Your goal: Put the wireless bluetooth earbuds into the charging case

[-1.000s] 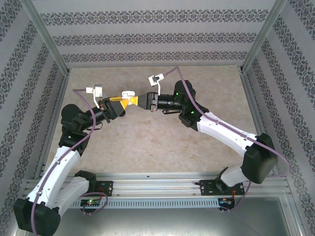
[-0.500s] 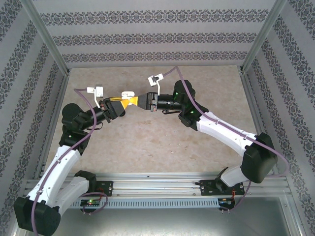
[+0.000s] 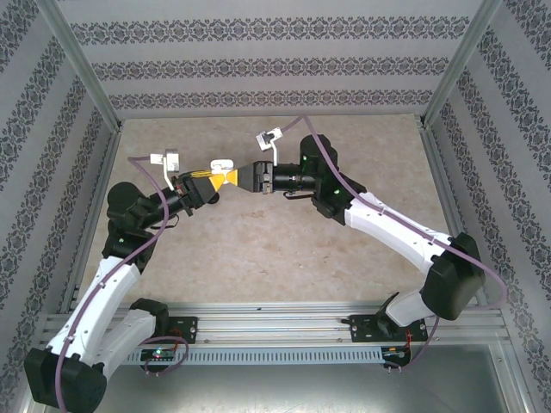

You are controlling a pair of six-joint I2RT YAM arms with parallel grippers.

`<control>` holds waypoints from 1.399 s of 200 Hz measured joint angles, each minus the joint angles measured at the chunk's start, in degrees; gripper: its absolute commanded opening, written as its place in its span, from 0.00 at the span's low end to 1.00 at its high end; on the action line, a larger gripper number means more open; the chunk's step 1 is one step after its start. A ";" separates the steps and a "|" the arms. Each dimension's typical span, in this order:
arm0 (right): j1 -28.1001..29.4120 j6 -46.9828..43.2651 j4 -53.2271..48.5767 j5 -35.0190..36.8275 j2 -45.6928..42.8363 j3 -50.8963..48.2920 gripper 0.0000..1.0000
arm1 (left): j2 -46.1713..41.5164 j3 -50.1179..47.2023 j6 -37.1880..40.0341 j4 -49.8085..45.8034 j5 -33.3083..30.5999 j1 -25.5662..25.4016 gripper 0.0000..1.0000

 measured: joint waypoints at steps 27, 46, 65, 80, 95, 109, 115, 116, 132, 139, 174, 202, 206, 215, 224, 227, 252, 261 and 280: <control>-0.74 -3.96 -11.96 5.35 0.00 5.03 0.52 | -5.07 -0.02 7.23 -8.76 -5.66 0.50 0.02; -1.27 -6.05 -20.17 12.90 0.33 7.61 0.52 | -8.90 -0.15 12.11 -16.24 -10.78 0.52 0.02; -1.51 -8.02 -27.85 19.52 3.28 11.04 0.50 | -11.47 -0.96 15.15 -21.75 -14.45 0.52 0.02; -1.51 -9.68 -32.94 23.41 8.90 15.63 0.49 | -12.98 -2.29 16.50 -24.85 -16.26 0.50 0.02; -1.46 -11.56 -36.96 25.92 15.47 20.48 0.49 | -13.40 -3.19 17.46 -27.36 -17.49 0.50 0.02; -1.44 -13.64 -40.85 27.71 22.43 25.75 0.48 | -13.42 -3.67 18.01 -29.18 -18.21 0.50 0.02; -1.38 -14.45 -42.25 28.48 24.90 27.91 0.48 | -13.42 -3.80 18.16 -29.49 -18.38 0.50 0.02; -1.36 -14.84 -42.58 28.55 25.79 28.61 0.48 | -13.40 -3.87 18.23 -29.57 -18.38 0.50 0.02; -1.33 -17.79 -47.52 29.46 33.51 37.11 0.47 | -13.42 -4.55 18.49 -29.99 -18.78 0.50 0.02; -1.22 -19.17 -49.16 29.83 37.16 41.57 0.47 | -13.42 -4.81 18.51 -30.03 -18.84 0.50 0.02; -0.74 -26.01 -57.72 30.29 53.27 64.26 0.47 | -13.42 -5.77 18.53 -30.36 -19.41 0.50 0.02; -0.72 -30.01 -61.53 30.77 63.14 78.60 0.49 | -13.35 -6.47 18.69 -30.53 -19.43 0.50 0.02; -0.72 -30.27 -61.53 30.77 63.82 79.23 0.49 | -13.35 -6.58 18.69 -30.53 -19.41 0.50 0.02; -0.74 -30.73 -61.18 30.82 64.87 79.65 0.50 | -13.18 -6.84 18.71 -30.56 -19.41 0.50 0.02; -0.74 -30.84 -60.63 30.84 65.70 79.60 0.50 | -12.85 -7.02 18.71 -30.53 -19.41 0.50 0.02; -0.74 -30.91 -60.33 30.84 65.90 79.60 0.51 | -12.74 -7.06 18.71 -30.53 -19.41 0.50 0.02; -0.74 -30.69 -56.22 30.88 67.89 79.52 0.54 | -11.45 -7.45 18.71 -30.47 -19.39 0.50 0.02; -0.74 -30.32 -54.66 30.93 68.65 79.65 0.54 | -11.15 -7.65 18.71 -30.47 -19.39 0.50 0.02; -0.76 -28.85 -51.21 31.12 71.23 81.07 0.55 | -10.88 -8.02 18.71 -30.49 -19.37 0.50 0.02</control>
